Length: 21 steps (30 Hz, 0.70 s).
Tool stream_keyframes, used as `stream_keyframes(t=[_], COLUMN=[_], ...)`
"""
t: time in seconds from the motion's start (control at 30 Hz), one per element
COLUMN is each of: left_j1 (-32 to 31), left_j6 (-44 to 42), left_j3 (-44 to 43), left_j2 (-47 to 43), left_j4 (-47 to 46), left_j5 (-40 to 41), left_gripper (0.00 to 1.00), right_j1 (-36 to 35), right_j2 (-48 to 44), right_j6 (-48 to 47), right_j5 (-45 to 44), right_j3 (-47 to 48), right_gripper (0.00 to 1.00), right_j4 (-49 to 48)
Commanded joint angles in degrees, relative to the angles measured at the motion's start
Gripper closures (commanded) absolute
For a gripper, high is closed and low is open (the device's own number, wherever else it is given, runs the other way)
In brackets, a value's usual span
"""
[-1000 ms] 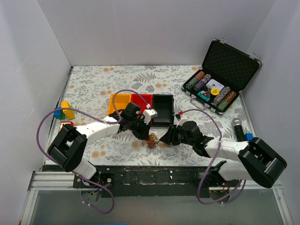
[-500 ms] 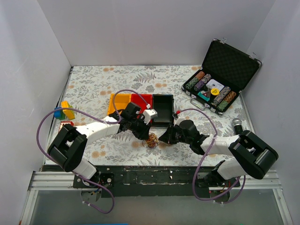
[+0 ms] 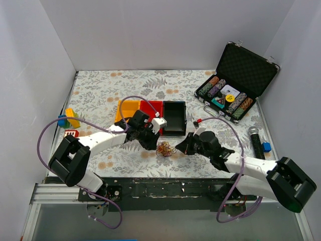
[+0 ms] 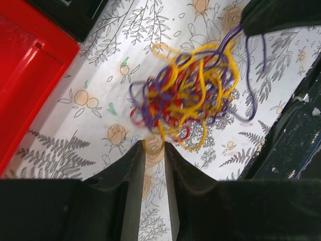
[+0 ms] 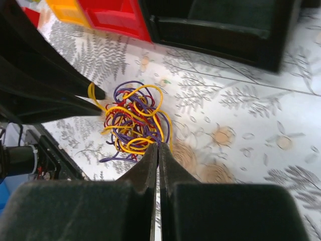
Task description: Untangle the cables
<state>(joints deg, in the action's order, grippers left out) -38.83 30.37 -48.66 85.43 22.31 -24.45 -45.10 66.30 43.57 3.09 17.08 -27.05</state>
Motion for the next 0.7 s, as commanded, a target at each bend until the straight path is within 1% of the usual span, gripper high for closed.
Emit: stream_keyframes(t=[0.0,0.17,0.23,0.3,0.33,0.37,0.4,0.5,0.63,0.67], left_j1=[1.5,4.7,6.2,7.0,7.1,7.0,7.0,7.0,6.4,6.2], left_j6=[-3.0,-5.7,-6.5,-6.8,-7.1,-7.2,-6.7,-4.4,-1.5,-0.9], left_j3=[0.8,0.6,0.3,-0.1,-0.4,-0.9,-1.5,-3.9,-6.6,-7.0], left_j2=[-4.9,-8.2,-9.4,-10.7,-10.9,-10.8,-10.6,-7.8,-1.8,-1.0], left_j4=[3.4,6.8,8.2,8.8,9.0,9.2,9.2,9.0,6.7,6.0], left_j5=[3.0,4.6,4.6,3.6,2.5,1.1,-0.8,-6.6,-12.9,-13.9], left_gripper=[0.79,0.80,0.82,0.80,0.72,0.60,0.52,0.32,0.17,0.16], right_j1=[-0.1,0.0,0.0,0.0,0.0,0.0,0.0,-0.2,-1.6,-1.7], right_j2=[-6.5,-13.6,-16.2,-17.3,-17.2,-16.7,-15.6,-11.8,-8.0,-7.2], right_j6=[-0.2,0.6,0.6,-0.1,-0.3,-0.4,-0.6,-1.0,-1.6,-2.0], right_j5=[-7.6,-12.4,-12.1,-9.7,-8.8,-7.8,-6.6,-3.7,-3.5,-1.9], right_j3=[-2.6,-2.8,-3.1,-3.6,-3.8,-3.8,-3.8,-3.3,-2.6,-2.4], right_gripper=[0.99,0.99,0.99,0.99,0.99,0.99,0.99,0.99,0.99,0.99], right_j4=[8.9,18.3,20.2,19.6,19.4,19.0,18.3,16.6,13.4,12.6])
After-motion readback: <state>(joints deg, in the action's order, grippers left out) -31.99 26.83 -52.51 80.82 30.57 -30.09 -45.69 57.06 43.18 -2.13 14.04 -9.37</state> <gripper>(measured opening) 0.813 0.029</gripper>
